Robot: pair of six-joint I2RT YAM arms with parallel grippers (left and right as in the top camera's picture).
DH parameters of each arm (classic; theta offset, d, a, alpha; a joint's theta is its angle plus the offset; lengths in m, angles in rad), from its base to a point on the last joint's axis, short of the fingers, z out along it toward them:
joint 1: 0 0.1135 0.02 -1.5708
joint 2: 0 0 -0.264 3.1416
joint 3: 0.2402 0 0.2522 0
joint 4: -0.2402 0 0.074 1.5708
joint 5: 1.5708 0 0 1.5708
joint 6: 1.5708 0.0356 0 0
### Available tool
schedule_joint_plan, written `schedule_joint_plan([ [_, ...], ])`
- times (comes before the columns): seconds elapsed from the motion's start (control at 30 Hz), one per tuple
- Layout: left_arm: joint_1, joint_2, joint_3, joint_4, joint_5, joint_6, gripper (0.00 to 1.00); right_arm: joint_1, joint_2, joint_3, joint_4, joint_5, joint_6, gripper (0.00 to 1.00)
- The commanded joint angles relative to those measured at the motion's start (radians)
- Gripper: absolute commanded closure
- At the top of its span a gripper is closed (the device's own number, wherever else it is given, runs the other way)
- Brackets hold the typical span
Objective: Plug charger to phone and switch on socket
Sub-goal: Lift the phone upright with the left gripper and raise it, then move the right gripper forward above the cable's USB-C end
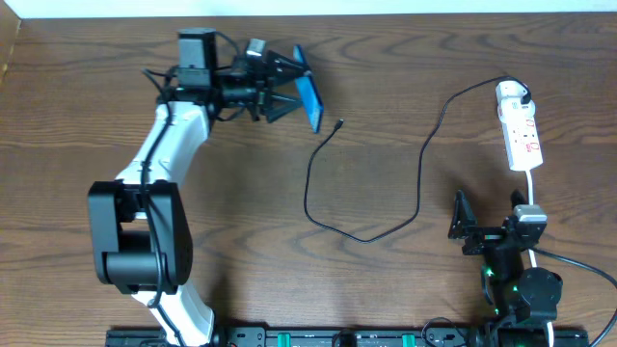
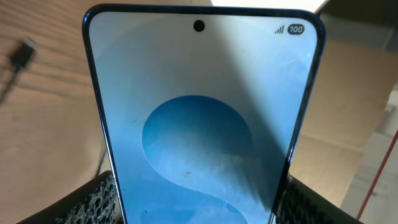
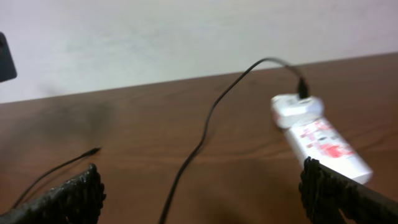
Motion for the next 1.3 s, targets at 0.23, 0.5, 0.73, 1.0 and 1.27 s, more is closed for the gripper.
schedule_joint_plan([
  [0.23, 0.073, -0.016, 0.015, 0.007, 0.018, -0.010, 0.27, 0.011, 0.304, 0.183, -0.013, -0.114, 0.043, 0.01],
  [0.5, 0.073, -0.016, 0.015, 0.006, 0.018, -0.010, 0.27, 0.011, 0.652, 0.444, -0.085, -0.222, 0.028, 0.01],
  [0.73, 0.073, -0.016, 0.015, 0.006, 0.023, -0.011, 0.27, 0.010, 0.894, 0.745, -0.330, -0.269, -0.082, 0.01],
  [1.0, 0.073, -0.016, 0.015, 0.006, 0.023, -0.019, 0.27, 0.010, 1.167, 1.123, -0.716, -0.338, -0.152, 0.01],
  [1.27, 0.073, -0.016, 0.015, 0.006, 0.022, -0.049, 0.27, 0.013, 1.249, 1.158, -0.694, -0.399, -0.055, 0.01],
])
